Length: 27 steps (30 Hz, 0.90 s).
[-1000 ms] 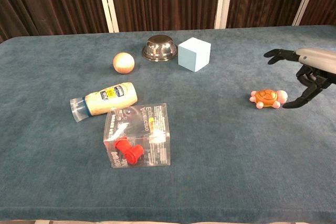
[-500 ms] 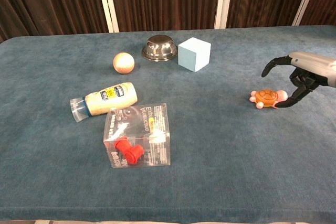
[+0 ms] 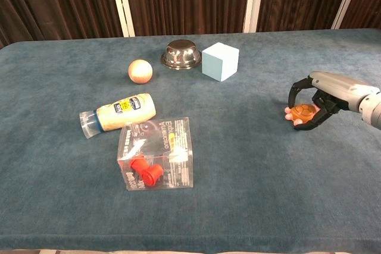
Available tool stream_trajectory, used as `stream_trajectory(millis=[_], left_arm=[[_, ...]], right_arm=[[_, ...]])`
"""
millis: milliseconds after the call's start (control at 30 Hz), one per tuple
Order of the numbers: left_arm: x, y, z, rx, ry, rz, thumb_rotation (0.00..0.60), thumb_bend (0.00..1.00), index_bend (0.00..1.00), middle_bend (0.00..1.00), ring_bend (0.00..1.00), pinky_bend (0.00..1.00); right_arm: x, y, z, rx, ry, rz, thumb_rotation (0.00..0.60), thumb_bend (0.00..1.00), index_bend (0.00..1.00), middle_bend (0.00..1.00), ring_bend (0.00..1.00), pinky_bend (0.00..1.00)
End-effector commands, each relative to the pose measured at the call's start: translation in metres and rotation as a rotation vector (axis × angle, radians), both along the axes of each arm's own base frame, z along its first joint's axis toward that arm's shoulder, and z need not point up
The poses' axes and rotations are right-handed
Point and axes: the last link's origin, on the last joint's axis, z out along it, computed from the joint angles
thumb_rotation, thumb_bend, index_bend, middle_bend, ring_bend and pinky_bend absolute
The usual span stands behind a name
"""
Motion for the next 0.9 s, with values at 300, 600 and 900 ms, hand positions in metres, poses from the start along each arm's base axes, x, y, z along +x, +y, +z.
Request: stream_trajectory(millis=[300,600,900], left_arm=[[0.0,0.0,0.0,0.0,0.001,0.0,0.6,0.38,0.18,0.12,0.12,0.37],[0.001,0.0,0.0,0.0,0.001,-0.001,0.6,0.38,0.18,0.12,0.12,0.37],[0.001,0.0,-0.001,-0.004,0.003,-0.001,0.6,0.38,0.18,0.12,0.12,0.37]], right_arm=[[-0.003,0.001,-0.001,-0.034,-0.019,0.028,0.6,0.93,0.86,0.64,0.99,0.96],[-0.006,0.001,0.003,-0.056,-0.019,0.023,0.6,0.9,0.83,0.64,0.99,0.96],[-0.008,0.004,0.019,-0.031,-0.039,0.026,0.6,0.24,0.27,0.31,0.88,0.86]])
